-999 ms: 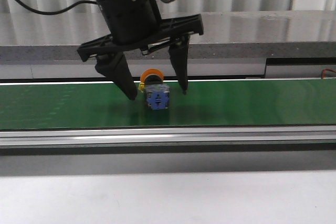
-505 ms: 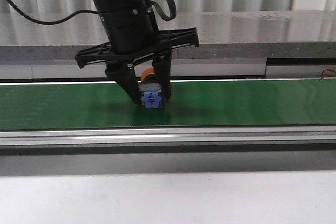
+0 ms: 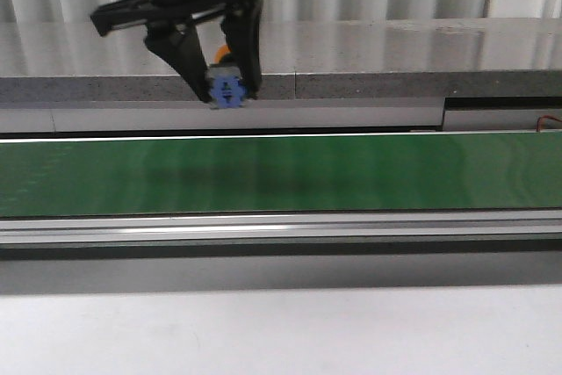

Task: Move button from right to left
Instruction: 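Lift the button with the left gripper and carry it toward the blue tray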

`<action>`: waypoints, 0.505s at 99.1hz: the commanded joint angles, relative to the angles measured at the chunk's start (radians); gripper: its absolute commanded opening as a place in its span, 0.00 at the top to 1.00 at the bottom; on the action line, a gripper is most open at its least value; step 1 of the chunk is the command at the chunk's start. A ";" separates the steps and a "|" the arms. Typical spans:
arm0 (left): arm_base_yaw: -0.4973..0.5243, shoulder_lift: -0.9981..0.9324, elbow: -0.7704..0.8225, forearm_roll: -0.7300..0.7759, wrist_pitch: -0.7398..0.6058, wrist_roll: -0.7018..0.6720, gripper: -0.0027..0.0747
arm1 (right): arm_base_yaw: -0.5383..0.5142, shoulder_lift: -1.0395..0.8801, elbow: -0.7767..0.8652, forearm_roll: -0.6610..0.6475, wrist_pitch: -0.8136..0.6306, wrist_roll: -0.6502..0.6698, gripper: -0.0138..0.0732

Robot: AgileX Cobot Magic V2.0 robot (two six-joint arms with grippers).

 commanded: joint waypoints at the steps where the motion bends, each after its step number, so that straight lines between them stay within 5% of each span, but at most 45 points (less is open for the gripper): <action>1: 0.044 -0.085 -0.034 0.004 0.023 0.043 0.82 | 0.001 0.007 -0.025 0.005 -0.080 -0.013 0.92; 50: 0.381 -0.166 -0.029 0.080 0.229 0.389 0.82 | 0.001 0.007 -0.025 0.005 -0.080 -0.013 0.92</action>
